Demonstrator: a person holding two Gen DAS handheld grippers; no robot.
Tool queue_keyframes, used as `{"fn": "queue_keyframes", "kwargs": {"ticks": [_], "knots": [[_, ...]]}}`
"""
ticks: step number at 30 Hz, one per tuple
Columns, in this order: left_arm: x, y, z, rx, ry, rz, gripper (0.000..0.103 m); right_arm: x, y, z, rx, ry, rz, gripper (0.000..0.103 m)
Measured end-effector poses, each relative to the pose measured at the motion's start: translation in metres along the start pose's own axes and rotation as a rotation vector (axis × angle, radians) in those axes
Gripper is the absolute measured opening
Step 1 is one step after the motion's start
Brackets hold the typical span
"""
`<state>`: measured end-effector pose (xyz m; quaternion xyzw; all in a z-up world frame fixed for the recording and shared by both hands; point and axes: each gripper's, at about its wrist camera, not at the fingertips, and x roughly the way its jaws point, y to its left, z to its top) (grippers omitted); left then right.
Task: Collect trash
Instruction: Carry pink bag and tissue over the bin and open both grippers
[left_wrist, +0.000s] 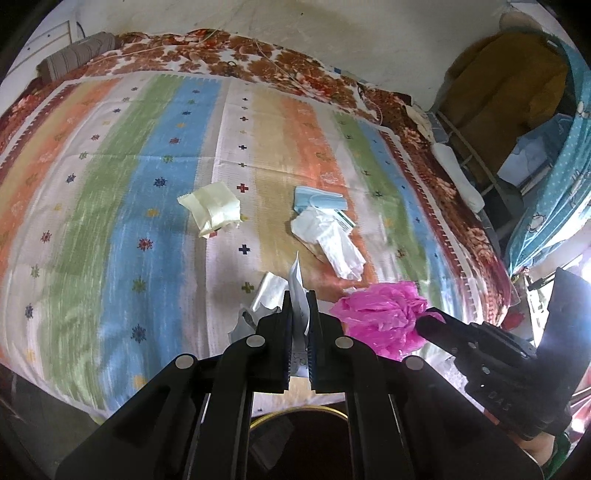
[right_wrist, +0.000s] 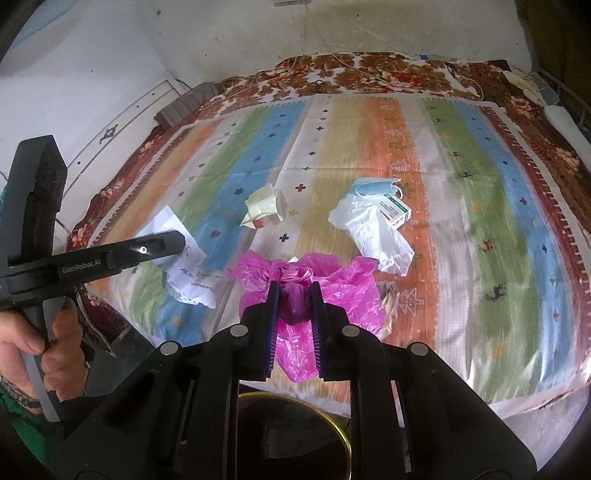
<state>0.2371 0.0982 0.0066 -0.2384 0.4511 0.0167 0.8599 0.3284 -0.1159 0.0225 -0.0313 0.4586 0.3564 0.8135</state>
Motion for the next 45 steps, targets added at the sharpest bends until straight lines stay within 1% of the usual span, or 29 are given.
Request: {"fn": "queue_keyframes", "kwargs": {"ticks": [8,16,21,30,37,45], "knots": [[-0.026,-0.011,-0.019,0.014,-0.023,-0.039,0.006,-0.021,0.009,-0.020,-0.004,-0.012,-0.003,0.015],[-0.047,-0.025,-0.047,0.038,-0.032,-0.089,0.006,-0.039,0.020,-0.046,0.001,-0.022,-0.023,0.015],[-0.054,-0.028,-0.060,0.048,-0.035,-0.100,0.006,-0.046,0.029,-0.061,-0.007,-0.025,-0.033,0.015],[-0.064,-0.032,-0.087,0.055,-0.030,-0.124,0.006,-0.058,0.029,-0.085,0.013,-0.023,-0.035,0.015],[-0.064,-0.036,-0.108,0.066,-0.012,-0.126,0.006,-0.060,0.029,-0.107,0.029,0.001,-0.036,0.015],[-0.063,-0.033,-0.132,0.068,0.007,-0.104,0.006,-0.056,0.027,-0.129,0.043,0.035,-0.059,0.015]]}}
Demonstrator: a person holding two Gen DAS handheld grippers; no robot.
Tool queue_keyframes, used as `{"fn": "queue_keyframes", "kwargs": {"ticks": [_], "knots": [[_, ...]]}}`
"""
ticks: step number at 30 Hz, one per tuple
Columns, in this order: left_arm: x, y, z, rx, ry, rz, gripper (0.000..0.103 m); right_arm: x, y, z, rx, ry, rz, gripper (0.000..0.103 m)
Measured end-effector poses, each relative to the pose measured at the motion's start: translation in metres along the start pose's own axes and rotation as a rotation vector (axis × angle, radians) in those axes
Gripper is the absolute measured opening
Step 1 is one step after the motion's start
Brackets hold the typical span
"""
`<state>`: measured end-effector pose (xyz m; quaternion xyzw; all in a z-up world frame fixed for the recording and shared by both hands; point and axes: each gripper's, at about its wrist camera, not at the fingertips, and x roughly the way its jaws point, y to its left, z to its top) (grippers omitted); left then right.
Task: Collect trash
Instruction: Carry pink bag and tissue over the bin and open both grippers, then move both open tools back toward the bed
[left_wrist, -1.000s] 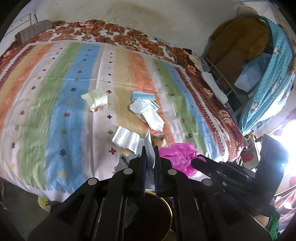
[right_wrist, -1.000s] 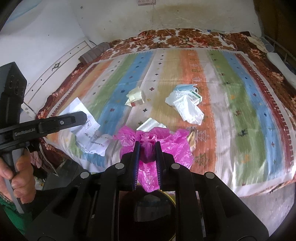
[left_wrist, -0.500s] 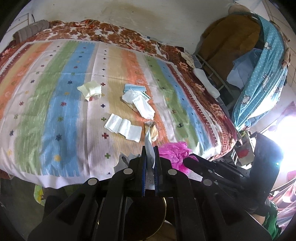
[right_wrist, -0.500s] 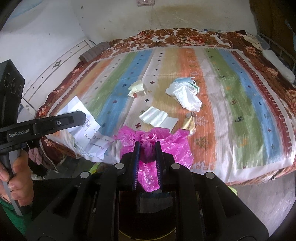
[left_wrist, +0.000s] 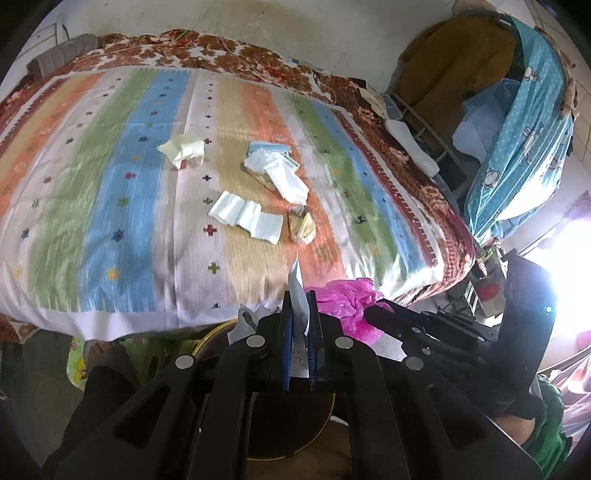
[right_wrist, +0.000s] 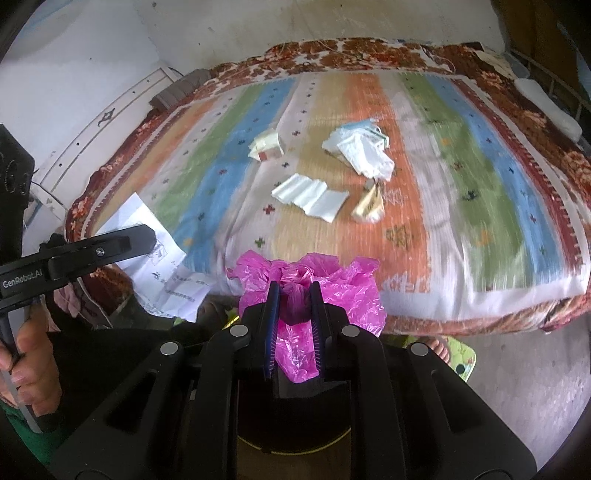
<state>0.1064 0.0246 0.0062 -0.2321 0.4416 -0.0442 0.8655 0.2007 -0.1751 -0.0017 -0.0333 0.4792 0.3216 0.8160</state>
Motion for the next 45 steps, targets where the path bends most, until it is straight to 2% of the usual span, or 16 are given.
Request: {"fn": "queue_keyframes", "kwargs": {"ticks": [9,16,27,29,30,32,36,40,45], "knots": [[0.009,0.000,-0.022,-0.012,0.039,0.027,0.006,0.006,0.000,-0.024,0.017,0.040,-0.016,0.015],[0.022,0.006,-0.041,-0.047,0.101,0.073,0.006,0.024,-0.003,-0.045,0.064,0.123,-0.019,0.015],[0.043,0.013,-0.053,-0.082,0.174,0.130,0.007,0.049,-0.012,-0.056,0.125,0.210,-0.042,0.016],[0.044,0.014,-0.053,-0.091,0.178,0.122,0.012,0.052,-0.012,-0.057,0.127,0.220,-0.045,0.019],[0.044,0.016,-0.052,-0.105,0.179,0.109,0.023,0.055,-0.012,-0.058,0.129,0.235,-0.041,0.024],[0.045,0.018,-0.052,-0.127,0.181,0.095,0.034,0.056,-0.012,-0.057,0.136,0.233,-0.042,0.032],[0.045,0.021,-0.051,-0.143,0.178,0.102,0.035,0.054,-0.011,-0.056,0.135,0.224,-0.046,0.039],[0.044,0.020,-0.049,-0.136,0.173,0.108,0.038,0.052,-0.012,-0.054,0.129,0.211,-0.050,0.040],[0.040,0.024,-0.044,-0.143,0.153,0.115,0.047,0.047,-0.011,-0.048,0.114,0.188,-0.048,0.046]]}}
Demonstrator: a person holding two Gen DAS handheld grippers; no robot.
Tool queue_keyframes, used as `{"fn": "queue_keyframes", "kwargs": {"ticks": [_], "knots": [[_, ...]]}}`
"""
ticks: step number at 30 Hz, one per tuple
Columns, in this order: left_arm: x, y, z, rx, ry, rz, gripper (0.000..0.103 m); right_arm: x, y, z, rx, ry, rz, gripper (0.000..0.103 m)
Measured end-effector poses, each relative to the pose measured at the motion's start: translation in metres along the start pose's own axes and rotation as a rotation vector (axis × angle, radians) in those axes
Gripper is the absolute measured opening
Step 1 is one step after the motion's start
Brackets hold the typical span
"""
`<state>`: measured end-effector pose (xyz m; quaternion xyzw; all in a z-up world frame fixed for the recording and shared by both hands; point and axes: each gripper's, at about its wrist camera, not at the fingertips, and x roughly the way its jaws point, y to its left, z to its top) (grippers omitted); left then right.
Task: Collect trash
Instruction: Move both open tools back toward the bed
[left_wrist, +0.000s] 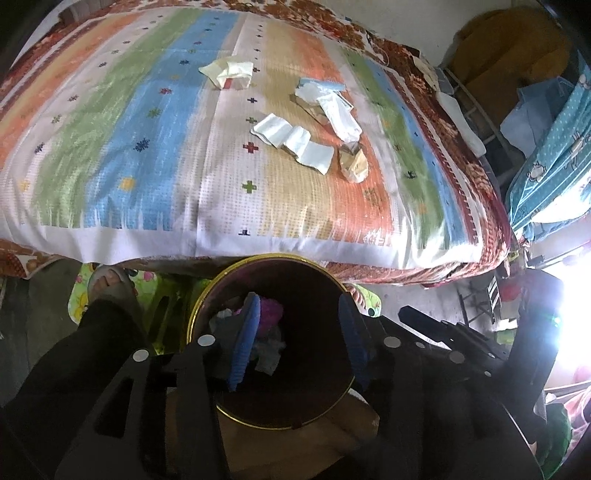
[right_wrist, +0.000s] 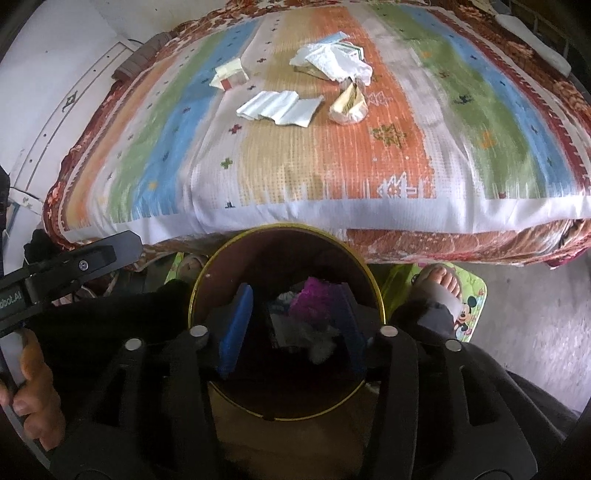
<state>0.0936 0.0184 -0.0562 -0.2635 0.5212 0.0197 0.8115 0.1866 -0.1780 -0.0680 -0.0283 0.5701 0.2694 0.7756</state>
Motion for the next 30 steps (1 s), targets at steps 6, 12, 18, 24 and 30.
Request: {"fn": "queue_keyframes", "kwargs": {"ticks": [6,12,18,24,30], "knots": [[-0.008,0.006,0.011,-0.021,-0.038,0.015,0.059,-0.009,0.001,0.009,-0.016,-0.032,0.012,0.052],[-0.010,0.006,0.029,-0.020,-0.048,0.045,0.065,-0.019,-0.001,0.022,-0.036,-0.073,0.003,0.057],[-0.017,0.001,0.050,0.013,-0.091,0.079,0.074,-0.028,0.004,0.043,-0.086,-0.091,-0.007,0.063],[-0.017,0.003,0.073,0.014,-0.101,0.090,0.081,-0.031,0.005,0.061,-0.108,-0.099,0.001,0.068],[-0.012,-0.003,0.093,0.055,-0.110,0.108,0.091,-0.031,0.005,0.078,-0.122,-0.113,-0.017,0.075]]}}
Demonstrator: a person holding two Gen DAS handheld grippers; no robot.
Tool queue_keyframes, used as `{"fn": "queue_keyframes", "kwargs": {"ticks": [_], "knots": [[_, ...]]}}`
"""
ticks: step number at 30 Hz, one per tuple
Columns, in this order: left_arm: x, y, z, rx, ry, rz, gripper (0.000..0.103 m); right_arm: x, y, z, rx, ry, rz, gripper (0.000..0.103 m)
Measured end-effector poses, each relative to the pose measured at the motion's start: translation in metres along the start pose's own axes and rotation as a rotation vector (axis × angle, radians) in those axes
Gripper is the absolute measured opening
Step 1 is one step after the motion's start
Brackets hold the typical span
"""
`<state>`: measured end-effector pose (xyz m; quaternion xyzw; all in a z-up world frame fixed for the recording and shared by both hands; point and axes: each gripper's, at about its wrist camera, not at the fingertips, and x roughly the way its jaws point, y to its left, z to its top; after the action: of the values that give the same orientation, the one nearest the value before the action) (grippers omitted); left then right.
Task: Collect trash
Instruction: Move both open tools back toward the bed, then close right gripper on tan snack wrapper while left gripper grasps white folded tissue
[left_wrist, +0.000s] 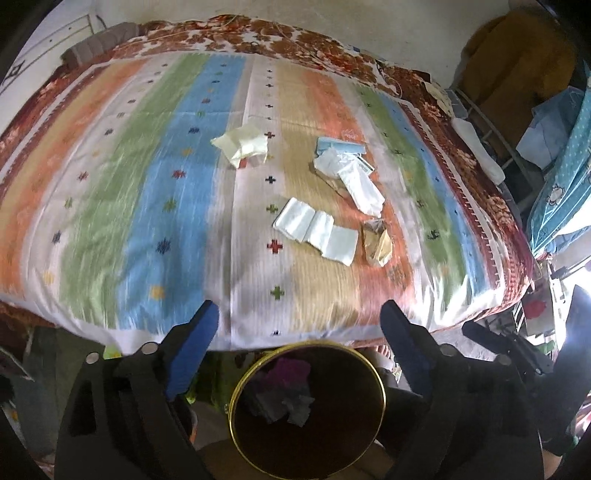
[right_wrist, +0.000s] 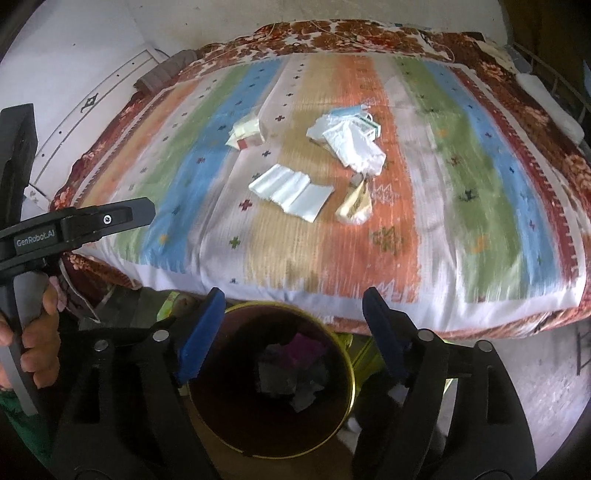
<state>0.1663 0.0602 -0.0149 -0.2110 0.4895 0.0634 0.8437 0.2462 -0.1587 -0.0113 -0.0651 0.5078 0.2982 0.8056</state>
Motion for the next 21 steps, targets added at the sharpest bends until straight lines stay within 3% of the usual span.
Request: {"fn": "queue_keyframes", "kwargs": {"ticks": [9,21], "knots": [[0.017,0.000,0.024,0.014,-0.001,0.023,0.097,0.016,-0.018,0.029,0.024,-0.003,-0.014,0.093],[0.049,-0.002,0.046,0.025,0.032,0.045,0.097,0.048,-0.034,0.056,-0.012,0.021,-0.066,0.094]]}}
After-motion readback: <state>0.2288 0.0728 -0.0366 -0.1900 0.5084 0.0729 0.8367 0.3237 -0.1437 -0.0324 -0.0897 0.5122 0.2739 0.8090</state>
